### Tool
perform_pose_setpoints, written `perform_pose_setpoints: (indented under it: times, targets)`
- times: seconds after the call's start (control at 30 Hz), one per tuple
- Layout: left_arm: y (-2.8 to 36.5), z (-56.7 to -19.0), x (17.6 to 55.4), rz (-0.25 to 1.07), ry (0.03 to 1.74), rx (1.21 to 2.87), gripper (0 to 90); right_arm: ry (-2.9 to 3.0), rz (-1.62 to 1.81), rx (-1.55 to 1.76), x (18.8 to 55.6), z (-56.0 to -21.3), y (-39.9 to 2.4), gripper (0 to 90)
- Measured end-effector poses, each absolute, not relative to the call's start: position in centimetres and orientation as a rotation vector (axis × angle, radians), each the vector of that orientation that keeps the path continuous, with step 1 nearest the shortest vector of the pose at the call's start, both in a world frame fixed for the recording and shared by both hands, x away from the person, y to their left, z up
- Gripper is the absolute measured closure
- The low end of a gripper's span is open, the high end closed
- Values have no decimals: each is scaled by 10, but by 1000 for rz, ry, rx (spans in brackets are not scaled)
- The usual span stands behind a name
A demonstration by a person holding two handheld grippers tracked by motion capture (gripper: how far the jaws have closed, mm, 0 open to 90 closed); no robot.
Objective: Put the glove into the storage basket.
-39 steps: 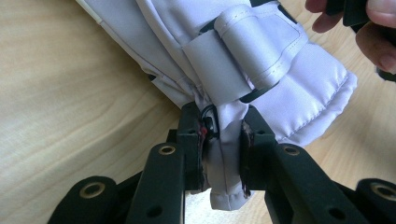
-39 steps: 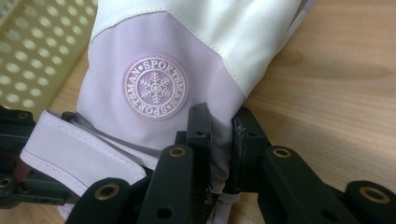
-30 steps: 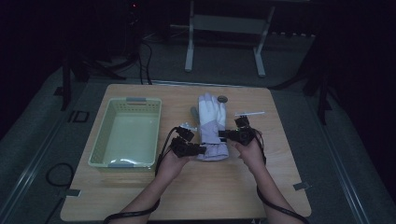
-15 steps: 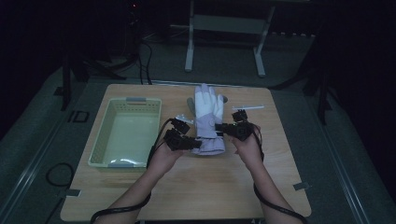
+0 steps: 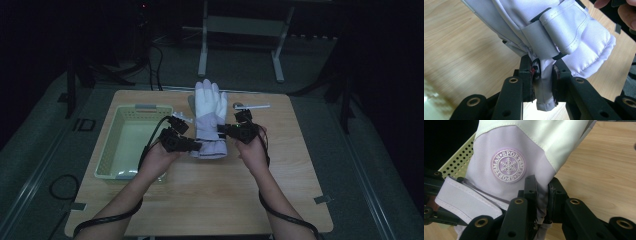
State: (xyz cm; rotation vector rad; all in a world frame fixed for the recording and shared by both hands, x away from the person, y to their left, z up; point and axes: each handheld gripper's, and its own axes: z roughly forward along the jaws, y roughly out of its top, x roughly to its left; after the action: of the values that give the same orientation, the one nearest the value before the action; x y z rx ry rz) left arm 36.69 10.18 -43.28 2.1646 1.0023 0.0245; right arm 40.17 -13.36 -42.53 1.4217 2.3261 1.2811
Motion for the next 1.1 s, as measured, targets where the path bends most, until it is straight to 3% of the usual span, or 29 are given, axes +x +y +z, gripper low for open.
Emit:
perform_pose_setpoints:
  times: [0.5, 1.1]
  targets:
    - [159, -418, 361, 71, 1034, 2191, 745, 2350, 1274, 1341, 401, -410, -70, 796]
    - [242, -418, 351, 74, 1094, 2197, 744, 2389, 1327, 1326, 398, -416, 10, 796]
